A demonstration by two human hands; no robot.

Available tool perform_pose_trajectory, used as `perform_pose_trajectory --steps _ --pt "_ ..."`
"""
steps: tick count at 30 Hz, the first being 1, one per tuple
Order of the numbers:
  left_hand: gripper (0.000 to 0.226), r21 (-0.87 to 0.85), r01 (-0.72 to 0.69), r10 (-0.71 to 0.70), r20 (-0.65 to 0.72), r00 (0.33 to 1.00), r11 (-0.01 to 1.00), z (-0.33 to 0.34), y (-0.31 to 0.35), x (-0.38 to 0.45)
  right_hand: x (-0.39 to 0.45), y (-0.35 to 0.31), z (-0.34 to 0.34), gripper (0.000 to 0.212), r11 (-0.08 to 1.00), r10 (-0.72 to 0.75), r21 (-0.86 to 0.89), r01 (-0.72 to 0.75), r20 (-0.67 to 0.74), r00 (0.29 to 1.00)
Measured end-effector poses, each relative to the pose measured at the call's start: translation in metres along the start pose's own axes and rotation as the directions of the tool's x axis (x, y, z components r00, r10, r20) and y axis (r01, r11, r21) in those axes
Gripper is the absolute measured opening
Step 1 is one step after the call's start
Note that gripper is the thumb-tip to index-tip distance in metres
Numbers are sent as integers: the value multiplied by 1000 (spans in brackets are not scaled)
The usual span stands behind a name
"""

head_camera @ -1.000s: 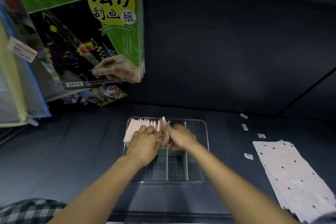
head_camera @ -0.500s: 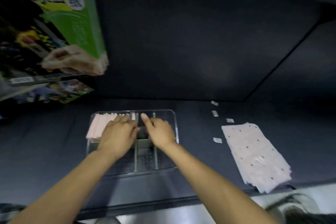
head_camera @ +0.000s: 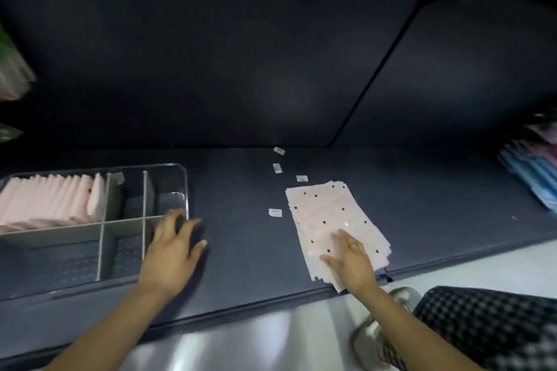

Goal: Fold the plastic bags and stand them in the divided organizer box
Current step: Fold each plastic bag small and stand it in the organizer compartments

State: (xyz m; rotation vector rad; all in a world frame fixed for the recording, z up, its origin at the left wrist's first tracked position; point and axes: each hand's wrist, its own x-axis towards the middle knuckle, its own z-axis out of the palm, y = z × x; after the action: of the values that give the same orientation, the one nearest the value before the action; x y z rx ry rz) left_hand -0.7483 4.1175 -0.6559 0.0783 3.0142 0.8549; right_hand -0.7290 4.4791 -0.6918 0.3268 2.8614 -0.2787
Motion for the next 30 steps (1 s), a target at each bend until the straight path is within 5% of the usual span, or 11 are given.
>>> perform_pose_trajectory --steps 7,10,12,14,18,21,24,27,30 --pt "44 -20 92 -94 -148 985 996 21 18 -6 4 8 3 15 981 -102 139 138 -244 964" --pt "43 63 -139 149 -199 968 988 24 46 -11 1 -8 -1 10 954 -152 211 213 -271 951" --pt "43 84 -379 386 -78 919 921 32 67 -15 1 -27 -2 12 935 -211 240 260 -210 955" --pt "45 -13 -450 449 101 888 893 46 88 -19 2 -47 1 16 924 -222 290 251 -127 967" --pt "64 -203 -251 298 256 919 947 81 105 -27 -3 -76 7 8 782 -193 608 138 25 981" --pt "69 -210 -123 170 222 960 970 87 94 -25 -14 -83 8 23 594 -255 802 64 113 960" --pt "41 -100 -154 171 201 964 983 84 82 -21 -23 -82 3 37 484 -352 874 44 148 924" --pt "7 -203 -107 148 200 969 973 78 72 -23 -22 -73 -8 44 629 -472 764 144 229 851" --pt "4 -319 55 12 202 979 946 72 64 -28 -12 -60 -23 38 752 -543 617 231 381 749"
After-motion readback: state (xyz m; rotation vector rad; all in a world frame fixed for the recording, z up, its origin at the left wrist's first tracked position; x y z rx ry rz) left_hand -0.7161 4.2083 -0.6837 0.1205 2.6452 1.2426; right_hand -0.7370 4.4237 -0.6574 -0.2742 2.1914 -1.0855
